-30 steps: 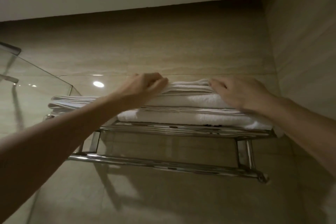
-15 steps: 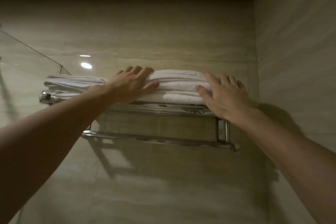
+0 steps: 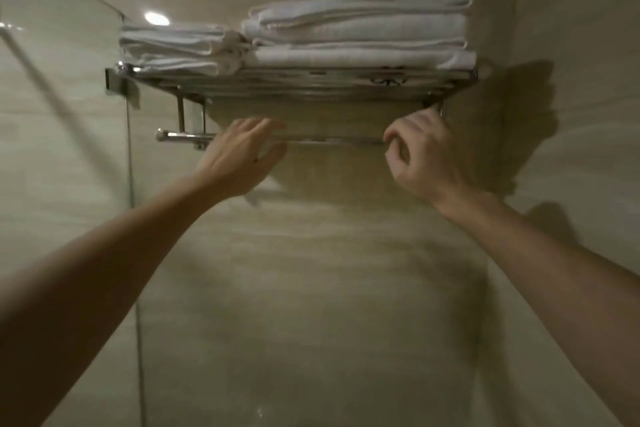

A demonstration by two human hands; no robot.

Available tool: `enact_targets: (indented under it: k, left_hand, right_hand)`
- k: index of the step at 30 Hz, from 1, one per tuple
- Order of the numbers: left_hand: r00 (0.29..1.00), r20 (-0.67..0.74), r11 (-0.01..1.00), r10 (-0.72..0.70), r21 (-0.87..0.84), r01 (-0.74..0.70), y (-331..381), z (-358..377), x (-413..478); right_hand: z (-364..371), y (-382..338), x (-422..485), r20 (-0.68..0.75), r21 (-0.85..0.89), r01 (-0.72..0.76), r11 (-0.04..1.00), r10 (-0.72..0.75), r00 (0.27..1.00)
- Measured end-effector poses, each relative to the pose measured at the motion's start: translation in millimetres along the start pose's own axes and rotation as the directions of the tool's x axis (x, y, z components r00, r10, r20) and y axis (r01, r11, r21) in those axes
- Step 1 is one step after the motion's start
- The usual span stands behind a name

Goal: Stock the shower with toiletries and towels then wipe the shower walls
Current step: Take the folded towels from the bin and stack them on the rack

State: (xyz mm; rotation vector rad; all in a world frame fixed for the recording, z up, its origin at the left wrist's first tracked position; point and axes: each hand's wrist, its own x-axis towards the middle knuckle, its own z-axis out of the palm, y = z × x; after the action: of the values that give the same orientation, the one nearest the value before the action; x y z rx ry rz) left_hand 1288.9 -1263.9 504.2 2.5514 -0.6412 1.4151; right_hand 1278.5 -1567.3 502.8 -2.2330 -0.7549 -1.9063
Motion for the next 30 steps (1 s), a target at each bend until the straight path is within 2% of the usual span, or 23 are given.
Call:
enact_targets:
  k: [3, 6, 8, 12, 14, 17, 22, 26, 30]
  left_hand:
    - [0.974, 0.173, 0.972, -0.148, -0.156, 0.176, 3, 18, -53]
    - [0.896, 0.354, 0.915, -0.268, -0.198, 0.352, 6, 34, -117]
    - [0.84, 0.449, 0.895, -0.304, -0.168, 0.414, 6, 45, -169]
    - [0.674, 0.649, 0.847, -0.352, -0.086, 0.525, 7, 63, -302]
    - [0.556, 0.729, 0.771, -0.399, -0.061, 0.633, 9, 67, -373]
    - [0.345, 0.806, 0.629, -0.481, 0.044, 0.776, 16, 65, -480]
    - [-0.009, 0.842, 0.4, -0.539, 0.266, 0.877, 60, 41, -644]
    - [-0.296, 0.792, 0.169, -0.534, 0.443, 0.88, 122, 7, -758]
    - [-0.535, 0.674, -0.102, -0.51, 0.57, 0.816, 196, -44, -838]
  right_hand:
    - [12, -33, -47, 0.13, 0.09, -0.099, 0.991, 0.087, 0.988]
    - [21, -68, -107, 0.282, 0.153, -0.278, 0.948, 0.228, 0.932]
    - [29, -91, -160, 0.453, 0.138, -0.365, 0.921, 0.269, 0.85]
    - [41, -130, -276, 0.78, 0.067, -0.375, 0.924, 0.186, 0.597]
    - [42, -152, -328, 0.87, 0.041, -0.403, 0.914, 0.165, 0.465]
    - [40, -192, -402, 0.968, 0.011, -0.465, 0.885, 0.107, 0.227]
    - [16, -249, -523, 0.988, -0.051, -0.511, 0.858, -0.031, -0.15]
    - [-17, -291, -597, 0.93, -0.014, -0.488, 0.873, -0.169, -0.328]
    - [-43, -317, -659, 0.833, -0.02, -0.536, 0.844, -0.283, -0.476]
